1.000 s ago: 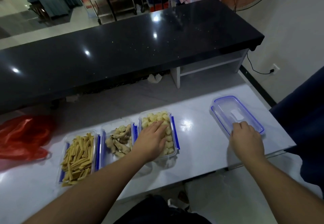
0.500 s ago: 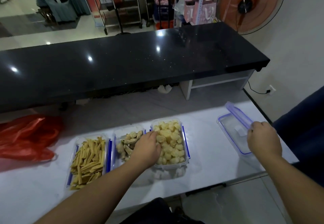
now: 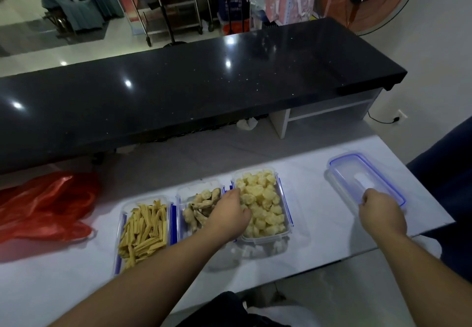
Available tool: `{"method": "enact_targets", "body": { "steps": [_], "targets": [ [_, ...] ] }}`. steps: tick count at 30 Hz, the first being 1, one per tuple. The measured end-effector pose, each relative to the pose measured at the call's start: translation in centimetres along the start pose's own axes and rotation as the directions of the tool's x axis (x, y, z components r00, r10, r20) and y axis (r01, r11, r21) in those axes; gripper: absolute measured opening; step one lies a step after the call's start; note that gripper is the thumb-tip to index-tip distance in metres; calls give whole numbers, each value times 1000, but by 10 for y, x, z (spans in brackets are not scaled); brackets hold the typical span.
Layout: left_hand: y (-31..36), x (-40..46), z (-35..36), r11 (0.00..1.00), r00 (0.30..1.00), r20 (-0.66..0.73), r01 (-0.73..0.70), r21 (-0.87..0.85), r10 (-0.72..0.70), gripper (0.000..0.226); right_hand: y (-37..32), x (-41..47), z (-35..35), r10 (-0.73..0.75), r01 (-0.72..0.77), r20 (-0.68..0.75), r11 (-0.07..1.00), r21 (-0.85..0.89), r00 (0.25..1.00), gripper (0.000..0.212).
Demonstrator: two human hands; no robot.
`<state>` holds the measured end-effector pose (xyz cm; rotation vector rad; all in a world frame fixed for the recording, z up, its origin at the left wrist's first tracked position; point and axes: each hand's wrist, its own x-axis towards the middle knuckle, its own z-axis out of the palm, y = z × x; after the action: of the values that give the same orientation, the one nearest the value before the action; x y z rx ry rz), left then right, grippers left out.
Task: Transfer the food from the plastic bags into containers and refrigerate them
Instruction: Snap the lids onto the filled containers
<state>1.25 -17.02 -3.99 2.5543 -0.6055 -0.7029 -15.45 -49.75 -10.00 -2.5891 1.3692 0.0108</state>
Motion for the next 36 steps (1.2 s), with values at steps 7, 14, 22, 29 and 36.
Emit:
{"method": "enact_targets", "body": {
  "steps": [7, 14, 22, 29, 36],
  "targets": [
    [16, 12, 5, 982, 986, -9, 167, -88, -169, 37, 1, 11, 12, -16, 17, 21, 1000, -9, 1000, 10],
    [44, 12, 23, 963, 977, -9, 209, -171, -213, 46, 16, 24, 13, -91, 97, 94, 994, -51, 991, 7],
    [80, 17, 37, 997, 980, -190, 71, 26, -65, 67, 22, 44, 6, -165, 169, 198, 986, -8, 966, 17],
    [145, 37, 70, 993, 991, -70, -113, 41, 116, 56, 19, 43, -9, -320, 321, -24, 942, 99, 947, 5],
    [160, 44, 82, 994, 996, -41, -84, -68, 81, 53, 1, 42, -62, -237, 279, -166, 908, 312, 957, 16]
  ]
}}
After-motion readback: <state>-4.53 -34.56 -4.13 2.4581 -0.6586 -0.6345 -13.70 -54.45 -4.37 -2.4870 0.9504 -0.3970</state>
